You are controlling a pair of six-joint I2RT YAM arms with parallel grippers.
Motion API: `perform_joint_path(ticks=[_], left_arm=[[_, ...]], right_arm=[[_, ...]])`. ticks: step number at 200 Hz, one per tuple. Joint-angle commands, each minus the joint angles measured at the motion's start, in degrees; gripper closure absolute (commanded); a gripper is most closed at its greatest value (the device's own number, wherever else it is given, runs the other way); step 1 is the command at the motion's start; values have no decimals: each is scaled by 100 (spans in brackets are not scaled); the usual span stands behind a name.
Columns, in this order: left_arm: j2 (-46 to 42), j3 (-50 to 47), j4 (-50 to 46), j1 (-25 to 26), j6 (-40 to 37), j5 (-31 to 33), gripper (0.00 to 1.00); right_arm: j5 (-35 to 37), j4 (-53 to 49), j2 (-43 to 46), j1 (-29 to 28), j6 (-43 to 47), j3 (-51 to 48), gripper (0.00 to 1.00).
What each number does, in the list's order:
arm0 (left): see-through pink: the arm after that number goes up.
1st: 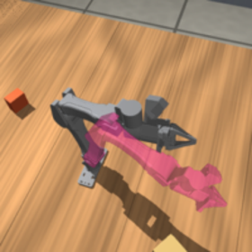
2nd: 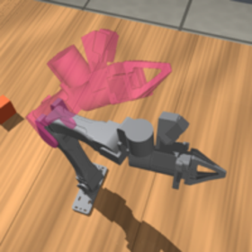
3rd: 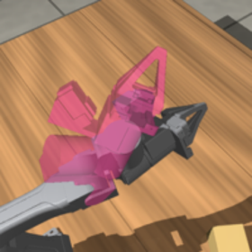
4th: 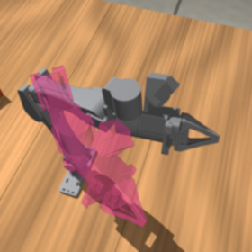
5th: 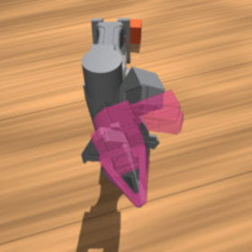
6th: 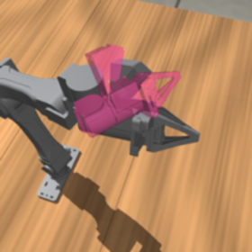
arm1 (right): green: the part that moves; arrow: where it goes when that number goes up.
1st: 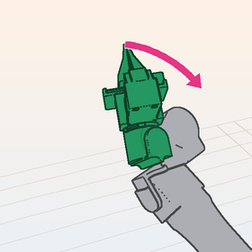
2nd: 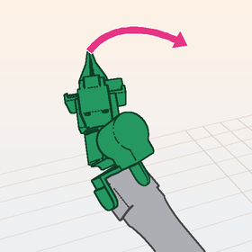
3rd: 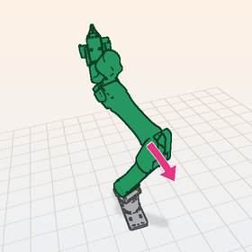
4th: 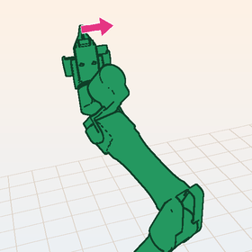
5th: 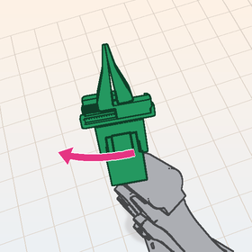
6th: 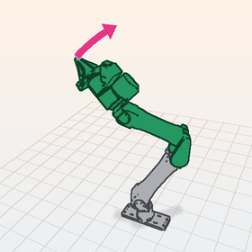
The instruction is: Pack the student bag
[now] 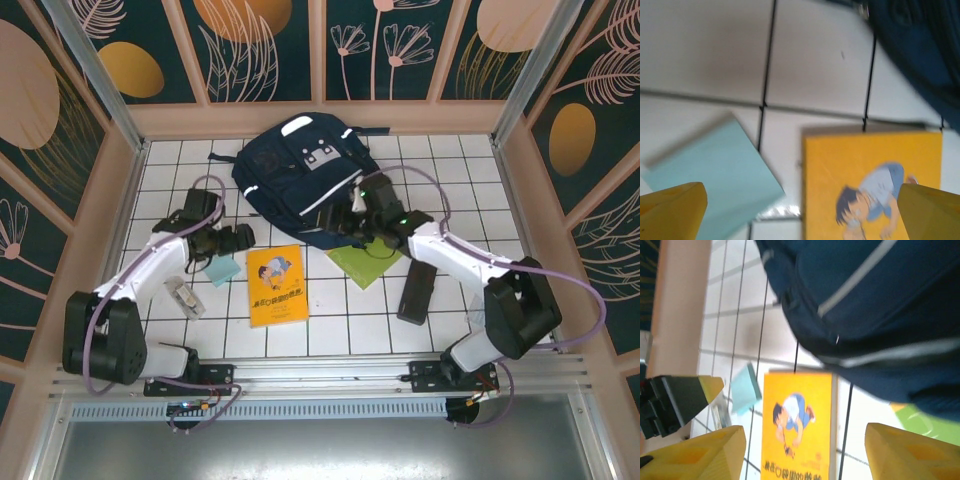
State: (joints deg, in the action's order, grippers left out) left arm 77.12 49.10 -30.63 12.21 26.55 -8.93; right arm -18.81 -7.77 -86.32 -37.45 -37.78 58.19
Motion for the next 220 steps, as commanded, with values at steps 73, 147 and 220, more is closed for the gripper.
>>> perform_joint_path(ticks=[73, 147, 220], left_arm=[[-929, -2064, 1456, 696, 1895, -1360, 28], [-676, -2342, 2006, 829, 1951, -983, 36], [-425, -2445, 2053, 862, 1946, -742, 38]], right_arm=[[290, 986, -1568, -1114, -623, -238, 43], [-16, 839, -2004, -1253, -480, 183, 44], [-309, 962, -1501, -1309, -573, 151, 47]])
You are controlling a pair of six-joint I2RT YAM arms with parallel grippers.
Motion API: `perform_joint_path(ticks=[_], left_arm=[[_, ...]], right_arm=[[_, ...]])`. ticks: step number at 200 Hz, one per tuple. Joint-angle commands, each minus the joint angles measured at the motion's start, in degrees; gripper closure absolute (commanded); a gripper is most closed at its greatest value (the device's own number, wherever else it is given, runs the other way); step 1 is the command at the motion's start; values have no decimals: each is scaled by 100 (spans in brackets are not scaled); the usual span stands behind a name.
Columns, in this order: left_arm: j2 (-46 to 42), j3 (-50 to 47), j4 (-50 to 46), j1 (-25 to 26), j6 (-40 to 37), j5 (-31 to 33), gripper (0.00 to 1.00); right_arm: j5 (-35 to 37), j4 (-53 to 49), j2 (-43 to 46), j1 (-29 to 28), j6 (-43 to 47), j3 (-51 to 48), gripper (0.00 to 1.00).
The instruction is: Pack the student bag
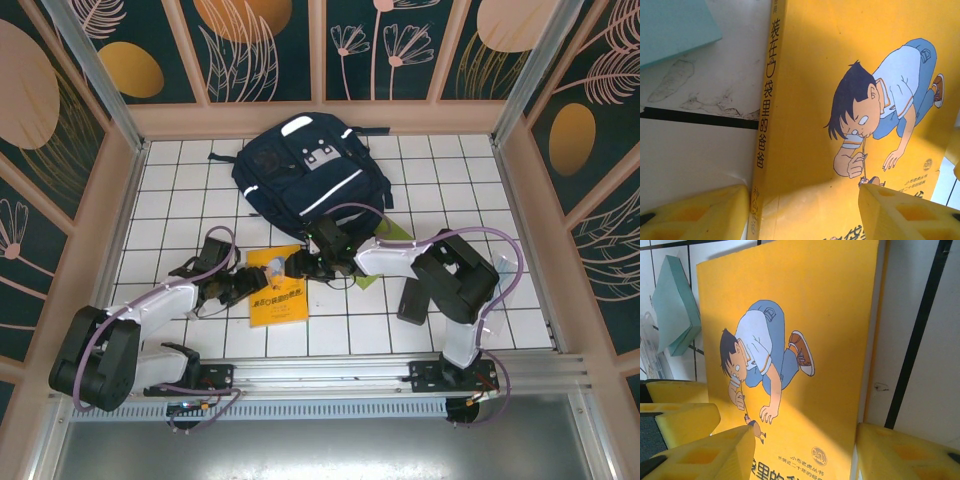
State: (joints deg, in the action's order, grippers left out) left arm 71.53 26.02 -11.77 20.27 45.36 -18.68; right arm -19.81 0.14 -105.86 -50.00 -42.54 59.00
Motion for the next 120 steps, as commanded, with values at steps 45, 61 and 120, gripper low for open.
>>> perform_joint_path(ticks=[45, 61, 120], left_arm=[[99, -200, 162, 57, 124, 281, 37], [139, -189, 184, 57, 122, 294, 37], [185, -185, 201, 64, 157, 259, 36]], right_arm=[[-128, 170, 866, -46, -107, -55, 50], [-185, 226, 806, -45, -102, -73, 52], [-301, 457, 247, -45, -220, -53, 58]])
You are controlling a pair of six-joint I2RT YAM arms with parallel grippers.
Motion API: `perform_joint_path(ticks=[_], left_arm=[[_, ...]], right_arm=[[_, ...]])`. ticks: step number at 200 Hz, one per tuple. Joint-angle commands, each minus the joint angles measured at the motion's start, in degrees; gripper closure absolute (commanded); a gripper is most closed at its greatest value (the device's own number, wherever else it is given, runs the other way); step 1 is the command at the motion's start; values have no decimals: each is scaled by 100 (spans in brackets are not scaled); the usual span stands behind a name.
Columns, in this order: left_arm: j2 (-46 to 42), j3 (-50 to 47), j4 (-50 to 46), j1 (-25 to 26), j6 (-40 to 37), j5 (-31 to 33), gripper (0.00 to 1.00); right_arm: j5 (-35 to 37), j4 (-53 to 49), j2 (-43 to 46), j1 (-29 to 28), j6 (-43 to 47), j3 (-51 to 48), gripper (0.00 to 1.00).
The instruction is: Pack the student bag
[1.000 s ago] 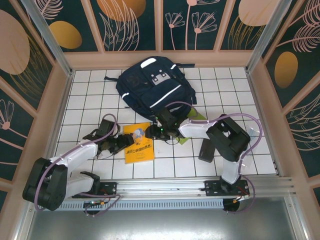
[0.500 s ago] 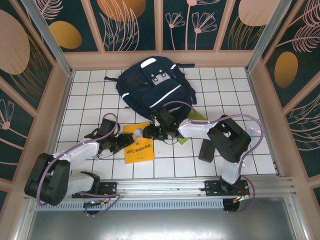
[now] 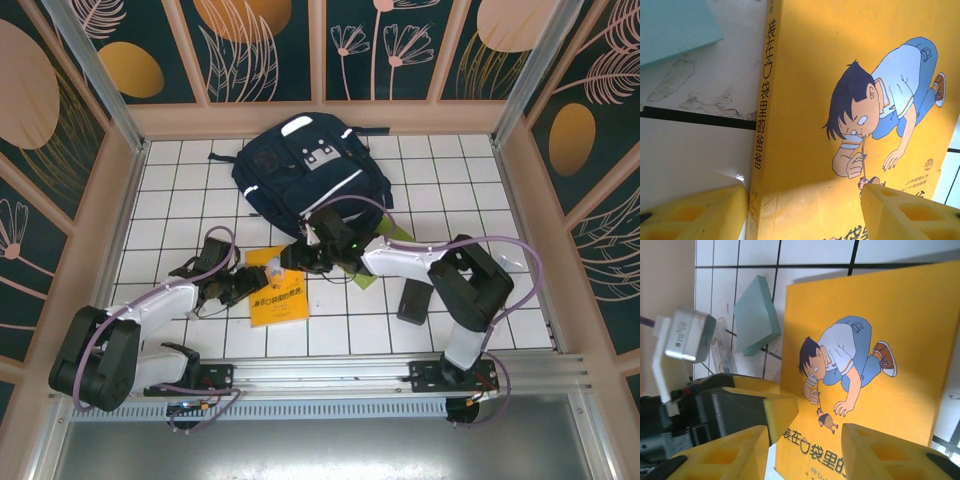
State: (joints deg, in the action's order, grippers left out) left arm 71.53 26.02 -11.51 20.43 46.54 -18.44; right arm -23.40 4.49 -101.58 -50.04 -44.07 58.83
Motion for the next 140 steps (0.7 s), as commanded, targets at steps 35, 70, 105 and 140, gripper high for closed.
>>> perform_joint_path(ticks=[35, 70, 105, 140], left_arm=[[137, -248, 171, 45, 85, 262, 36], [160, -247, 158, 49, 74, 255, 46], [133, -220, 129, 49, 75, 237, 49], [255, -221, 218, 77, 113, 229, 51]], right_arm=[[1357, -1111, -76, 7, 133, 85, 47], [1304, -965, -360, -23, 114, 106, 47], [1021, -606, -648, -161, 54, 227, 50], [550, -207, -415, -262, 14, 202, 55]])
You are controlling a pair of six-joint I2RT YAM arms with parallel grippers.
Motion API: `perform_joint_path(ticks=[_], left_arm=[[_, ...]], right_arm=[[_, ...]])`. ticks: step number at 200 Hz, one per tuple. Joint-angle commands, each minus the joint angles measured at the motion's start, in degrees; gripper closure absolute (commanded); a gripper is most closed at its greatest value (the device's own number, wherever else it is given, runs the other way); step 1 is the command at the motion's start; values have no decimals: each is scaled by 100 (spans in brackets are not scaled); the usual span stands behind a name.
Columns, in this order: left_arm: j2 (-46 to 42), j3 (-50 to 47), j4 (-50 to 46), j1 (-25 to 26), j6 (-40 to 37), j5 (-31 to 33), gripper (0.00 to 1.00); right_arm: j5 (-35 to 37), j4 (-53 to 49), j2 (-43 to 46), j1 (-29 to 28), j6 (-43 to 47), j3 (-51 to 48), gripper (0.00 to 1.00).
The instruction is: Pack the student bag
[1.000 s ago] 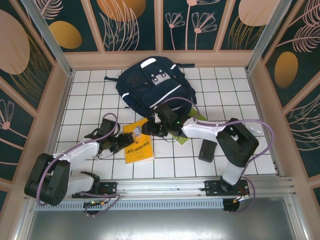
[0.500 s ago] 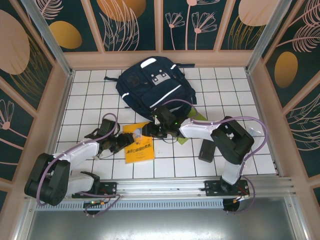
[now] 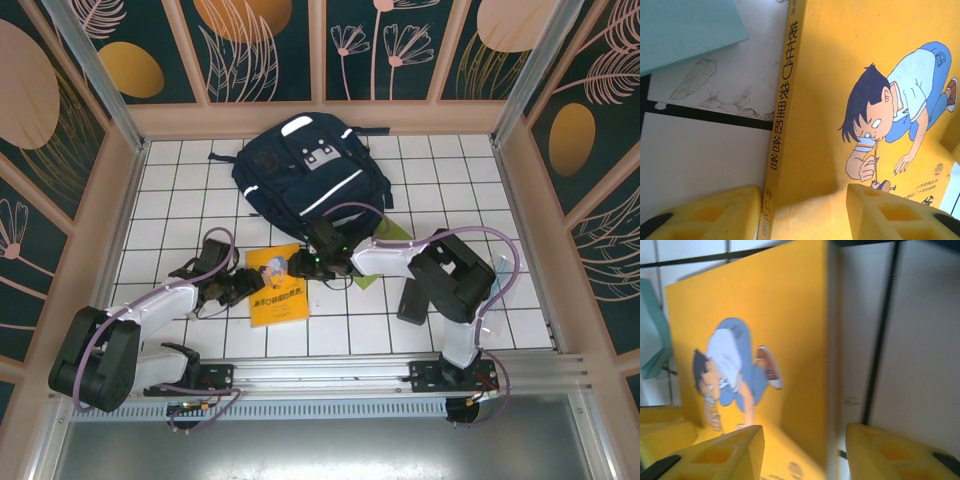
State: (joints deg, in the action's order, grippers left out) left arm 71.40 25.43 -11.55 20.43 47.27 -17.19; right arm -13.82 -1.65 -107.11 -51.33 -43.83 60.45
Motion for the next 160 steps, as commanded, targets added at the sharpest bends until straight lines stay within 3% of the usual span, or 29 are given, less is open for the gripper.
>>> perform_joint_path(ticks=[1, 48, 148, 160], left_arm=[[269, -162, 223, 81, 39, 103, 51], [417, -109, 311, 97, 90, 110, 51], [323, -47, 198, 113, 108, 205, 48], [313, -15, 177, 111, 122, 211, 47]], right_arm=[[-422, 431, 169, -137, -15, 25, 55], [-564, 625, 802, -105, 94, -164, 61], [-991, 877, 110, -82, -29, -16, 70], [-982, 798, 54, -70, -18, 34, 75]])
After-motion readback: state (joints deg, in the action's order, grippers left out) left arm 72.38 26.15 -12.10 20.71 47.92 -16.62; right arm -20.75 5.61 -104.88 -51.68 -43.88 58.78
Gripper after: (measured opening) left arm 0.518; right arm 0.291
